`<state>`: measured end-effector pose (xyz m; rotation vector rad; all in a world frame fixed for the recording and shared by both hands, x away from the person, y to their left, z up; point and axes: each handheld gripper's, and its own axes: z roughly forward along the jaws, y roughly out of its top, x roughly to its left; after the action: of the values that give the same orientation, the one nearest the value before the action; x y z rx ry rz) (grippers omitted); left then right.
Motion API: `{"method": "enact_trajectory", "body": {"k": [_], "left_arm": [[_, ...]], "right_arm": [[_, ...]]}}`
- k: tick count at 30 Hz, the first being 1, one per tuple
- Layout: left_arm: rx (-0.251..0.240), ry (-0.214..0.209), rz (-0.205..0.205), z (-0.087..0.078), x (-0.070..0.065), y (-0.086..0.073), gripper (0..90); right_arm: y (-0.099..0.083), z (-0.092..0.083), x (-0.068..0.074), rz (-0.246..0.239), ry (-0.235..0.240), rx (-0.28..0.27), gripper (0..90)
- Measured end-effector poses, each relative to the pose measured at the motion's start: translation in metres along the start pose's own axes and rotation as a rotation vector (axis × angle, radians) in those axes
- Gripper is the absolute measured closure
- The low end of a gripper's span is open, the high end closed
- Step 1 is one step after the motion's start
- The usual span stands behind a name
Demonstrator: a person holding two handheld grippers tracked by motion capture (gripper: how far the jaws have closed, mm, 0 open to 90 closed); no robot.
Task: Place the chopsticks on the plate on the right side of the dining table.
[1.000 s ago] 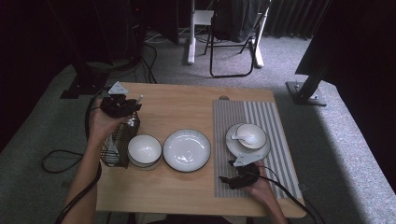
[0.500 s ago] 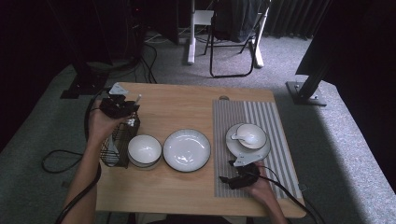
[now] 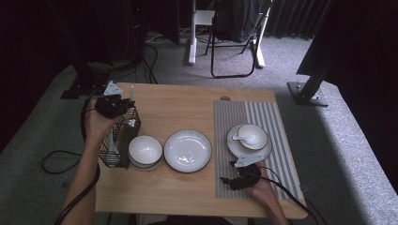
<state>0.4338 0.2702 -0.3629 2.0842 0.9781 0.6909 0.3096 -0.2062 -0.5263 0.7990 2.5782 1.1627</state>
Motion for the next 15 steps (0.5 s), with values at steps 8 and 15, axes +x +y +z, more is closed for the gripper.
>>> {"method": "enact_trajectory", "body": {"k": [8, 15], "left_arm": [[-0.026, 0.02, 0.003, -0.0026, -0.0017, 0.0015, 84.3], [-0.056, 0.034, 0.005, -0.0074, -0.0014, 0.0032, 84.6]], "right_arm": [[0.0, 0.0, 0.0001, 0.0, 0.0, 0.0, 21.3], [0.0, 0.0, 0.0, -0.001, 0.0, 0.0, 21.4]]}}
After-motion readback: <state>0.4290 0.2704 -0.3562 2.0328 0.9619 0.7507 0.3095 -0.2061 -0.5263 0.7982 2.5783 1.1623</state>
